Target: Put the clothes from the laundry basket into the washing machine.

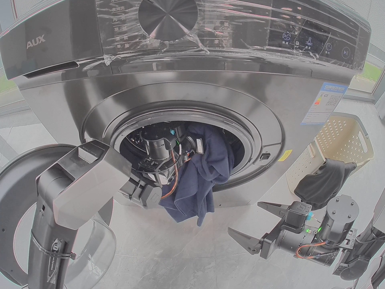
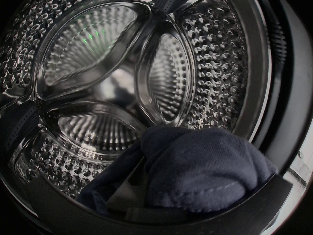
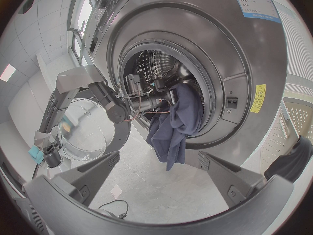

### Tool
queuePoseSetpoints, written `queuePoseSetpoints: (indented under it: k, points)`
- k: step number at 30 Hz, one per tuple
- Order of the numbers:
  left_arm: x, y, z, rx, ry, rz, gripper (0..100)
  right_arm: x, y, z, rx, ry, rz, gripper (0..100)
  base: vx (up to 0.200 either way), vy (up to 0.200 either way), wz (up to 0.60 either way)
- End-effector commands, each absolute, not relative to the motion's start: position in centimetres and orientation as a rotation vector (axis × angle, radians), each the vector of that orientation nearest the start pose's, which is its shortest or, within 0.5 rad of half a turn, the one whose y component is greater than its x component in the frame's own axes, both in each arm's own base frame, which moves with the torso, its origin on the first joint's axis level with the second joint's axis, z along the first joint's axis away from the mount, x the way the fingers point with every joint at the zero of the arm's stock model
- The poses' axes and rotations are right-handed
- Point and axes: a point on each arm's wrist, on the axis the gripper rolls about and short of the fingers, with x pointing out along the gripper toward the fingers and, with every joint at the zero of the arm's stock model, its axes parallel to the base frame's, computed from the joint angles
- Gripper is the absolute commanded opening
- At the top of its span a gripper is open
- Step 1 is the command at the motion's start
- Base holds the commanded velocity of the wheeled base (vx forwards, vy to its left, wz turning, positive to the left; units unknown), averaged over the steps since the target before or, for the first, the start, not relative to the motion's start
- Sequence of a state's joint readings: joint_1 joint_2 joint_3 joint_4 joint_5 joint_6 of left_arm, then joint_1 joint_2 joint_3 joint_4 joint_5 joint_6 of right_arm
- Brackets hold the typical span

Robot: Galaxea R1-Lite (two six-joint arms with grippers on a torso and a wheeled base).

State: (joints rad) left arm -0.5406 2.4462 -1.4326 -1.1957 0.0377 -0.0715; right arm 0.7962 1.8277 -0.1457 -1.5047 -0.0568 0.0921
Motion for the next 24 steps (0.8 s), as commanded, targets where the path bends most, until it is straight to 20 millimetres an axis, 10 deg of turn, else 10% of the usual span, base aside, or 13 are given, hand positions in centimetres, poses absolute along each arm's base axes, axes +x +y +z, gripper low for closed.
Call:
queuePoseSetpoints:
  k: [1, 18, 19, 24]
  points:
    - [44.7, -25.5, 9.3, -0.135, -0.180, -0.429, 0, 16.4, 16.6, 8.9, 0.011, 0.202, 0.730, 100, 0.000, 0.000, 0.00]
    - [47.5, -25.0, 11.9, -0.250, -0.204, -0.314, 0, 16.3, 16.7, 8.9, 0.012, 0.203, 0.733, 100, 0.000, 0.000, 0.00]
    - [47.5, -25.0, 11.9, -0.250, -0.204, -0.314, 100, 16.3, 16.7, 8.9, 0.012, 0.203, 0.733, 100, 0.000, 0.000, 0.00]
    - [46.1, -24.9, 12.1, -0.270, -0.118, -0.320, 100, 16.3, 16.6, 9.0, 0.011, 0.201, 0.732, 100, 0.000, 0.000, 0.00]
